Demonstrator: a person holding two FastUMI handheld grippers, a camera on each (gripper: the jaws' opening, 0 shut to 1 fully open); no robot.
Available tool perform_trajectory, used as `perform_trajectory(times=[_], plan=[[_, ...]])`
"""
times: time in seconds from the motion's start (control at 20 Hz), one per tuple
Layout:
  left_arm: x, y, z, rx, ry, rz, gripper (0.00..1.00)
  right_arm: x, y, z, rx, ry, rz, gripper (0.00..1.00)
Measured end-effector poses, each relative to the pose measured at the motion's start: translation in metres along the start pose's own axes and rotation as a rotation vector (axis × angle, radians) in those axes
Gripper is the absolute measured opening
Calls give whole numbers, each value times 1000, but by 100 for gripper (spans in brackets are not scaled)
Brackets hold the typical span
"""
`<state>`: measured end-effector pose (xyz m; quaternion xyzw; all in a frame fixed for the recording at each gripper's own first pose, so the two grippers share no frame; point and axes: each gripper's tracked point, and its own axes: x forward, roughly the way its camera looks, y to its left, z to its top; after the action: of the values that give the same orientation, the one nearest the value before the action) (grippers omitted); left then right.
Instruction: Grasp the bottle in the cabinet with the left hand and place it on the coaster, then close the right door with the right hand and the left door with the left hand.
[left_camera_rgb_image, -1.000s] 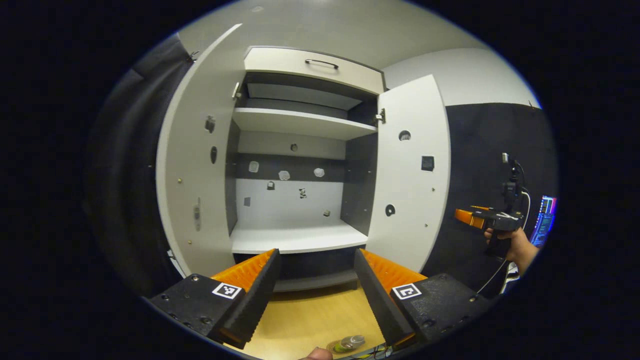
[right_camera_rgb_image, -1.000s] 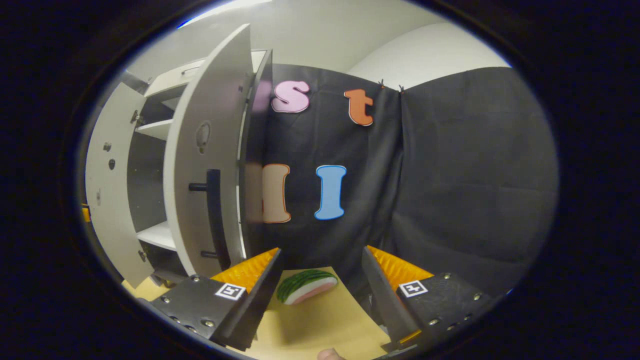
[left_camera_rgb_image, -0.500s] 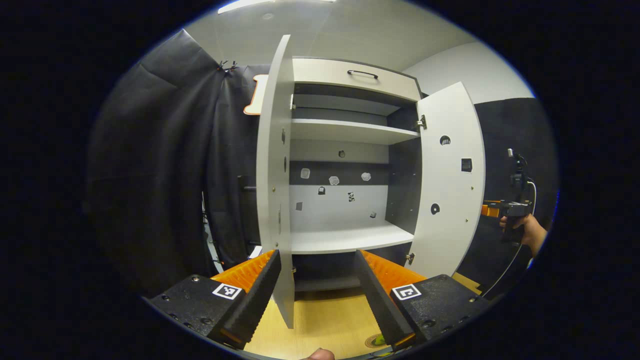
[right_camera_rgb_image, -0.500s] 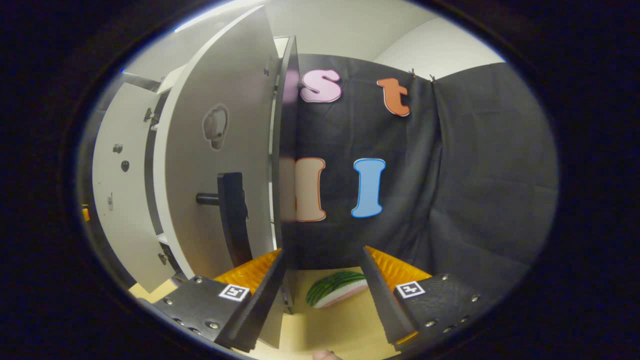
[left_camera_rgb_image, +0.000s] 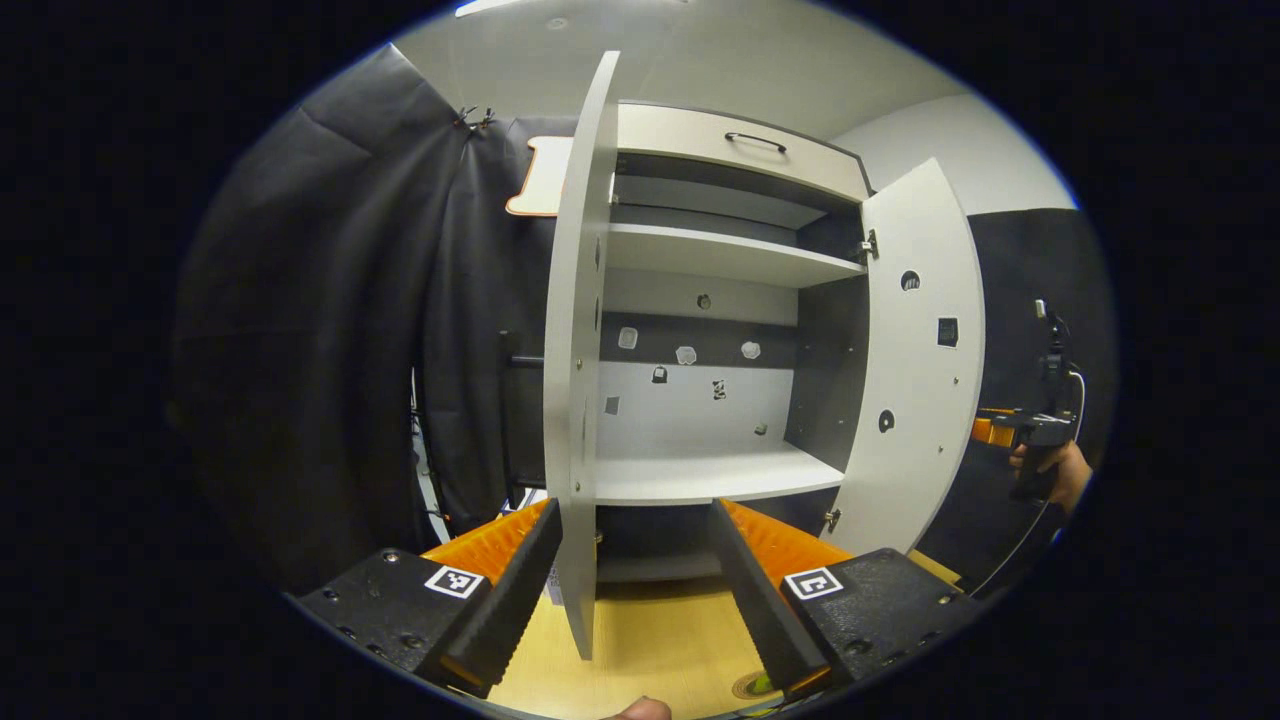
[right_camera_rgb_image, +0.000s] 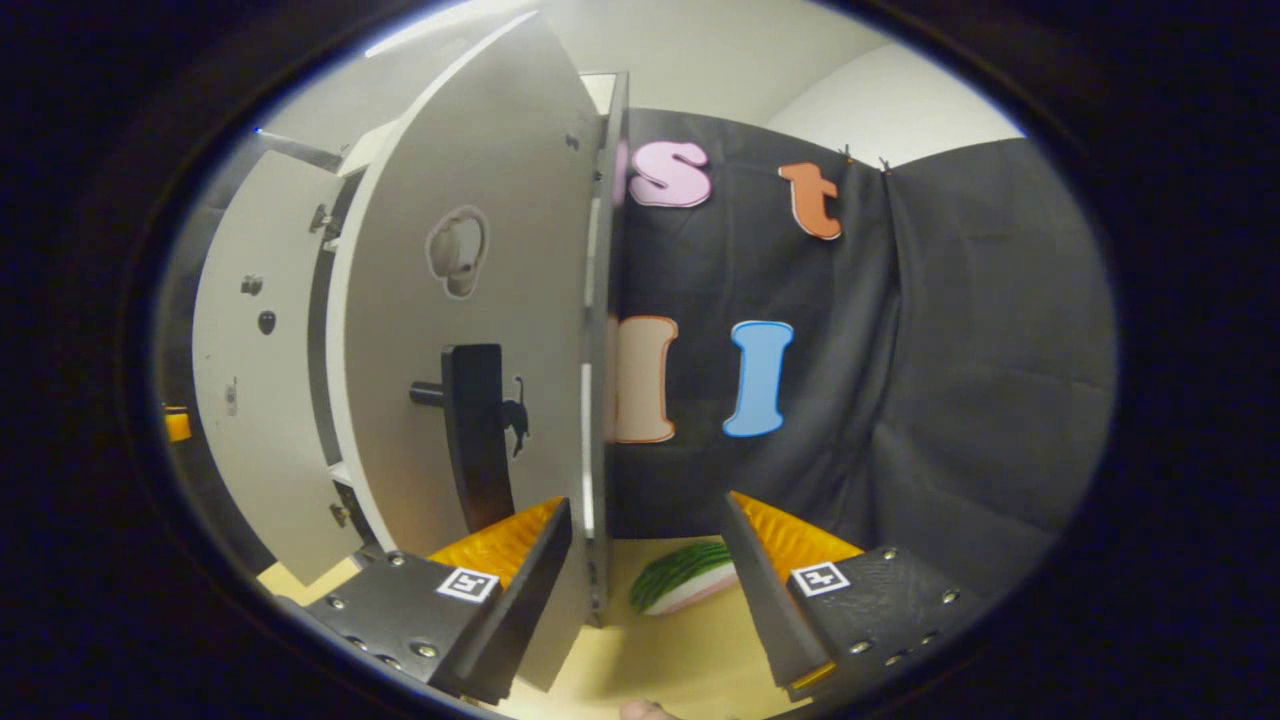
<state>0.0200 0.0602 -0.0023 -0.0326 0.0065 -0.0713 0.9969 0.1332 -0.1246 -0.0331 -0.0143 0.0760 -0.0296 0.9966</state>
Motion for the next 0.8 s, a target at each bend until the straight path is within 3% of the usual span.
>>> perform_trajectory(times=[0.4,0.45,0.5,0.55,0.8], plan=[[-9,-2,1,6,-11,-3,94,4,37,1,33,-6,30,91],[-12,-1,-1,2,-11,-1,89,4,40,1,41,-4,29,91],[-14,-1,-3,-1,-6,-1,94,5,44,0,51,2,30,91],[-16,0,-5,1,-2,2,93,6,48,0,48,2,36,88],[-21,13,-8,15,8,34,94,15,82,2,66,-12,76,92]])
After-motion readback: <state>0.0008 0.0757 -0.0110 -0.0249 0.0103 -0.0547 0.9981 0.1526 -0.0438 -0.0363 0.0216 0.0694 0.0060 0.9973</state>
